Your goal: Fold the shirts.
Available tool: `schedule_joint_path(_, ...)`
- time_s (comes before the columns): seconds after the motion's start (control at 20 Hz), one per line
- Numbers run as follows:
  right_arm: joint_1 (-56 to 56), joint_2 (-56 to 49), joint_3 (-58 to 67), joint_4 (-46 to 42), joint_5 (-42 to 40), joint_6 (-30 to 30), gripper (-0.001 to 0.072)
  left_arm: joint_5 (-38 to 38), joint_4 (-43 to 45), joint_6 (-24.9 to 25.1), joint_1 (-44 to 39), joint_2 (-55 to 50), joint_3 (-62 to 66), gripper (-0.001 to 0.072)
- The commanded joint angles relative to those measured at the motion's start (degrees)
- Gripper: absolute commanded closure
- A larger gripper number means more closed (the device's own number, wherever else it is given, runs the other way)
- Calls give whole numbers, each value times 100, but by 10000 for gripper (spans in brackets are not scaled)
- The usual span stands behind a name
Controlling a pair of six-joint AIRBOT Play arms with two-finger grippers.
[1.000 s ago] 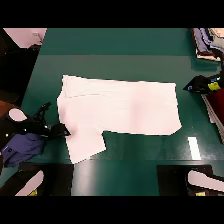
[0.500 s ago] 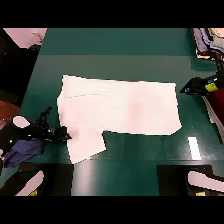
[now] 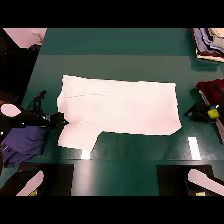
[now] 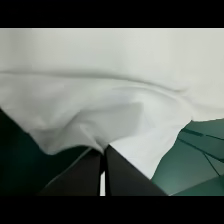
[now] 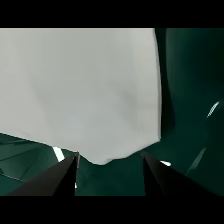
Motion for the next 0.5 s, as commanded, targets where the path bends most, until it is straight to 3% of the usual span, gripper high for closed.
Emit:
schedule_joint_path(0.0, -142, 127, -1222, 50, -398, 0, 254, 63, -70, 39, 2, 7, 127, 679)
schedule_joint_path(0.2, 420, 127, -1690, 330, -1268, 0, 257, 42, -68, 39, 2, 7, 127, 680)
schedule_joint_path(0.35, 704, 127, -1670, 319, -1392, 0, 261, -11, -63, 42, 2, 7, 127, 679)
schedule_joint_path(0.4, 756, 127, -1670, 282, -1392, 0, 309, -20, -63, 42, 2, 7, 127, 679)
schedule_joint_path(0.45, 793, 127, -1670, 280, -1397, -2, 460, -20, -63, 42, 2, 7, 127, 679)
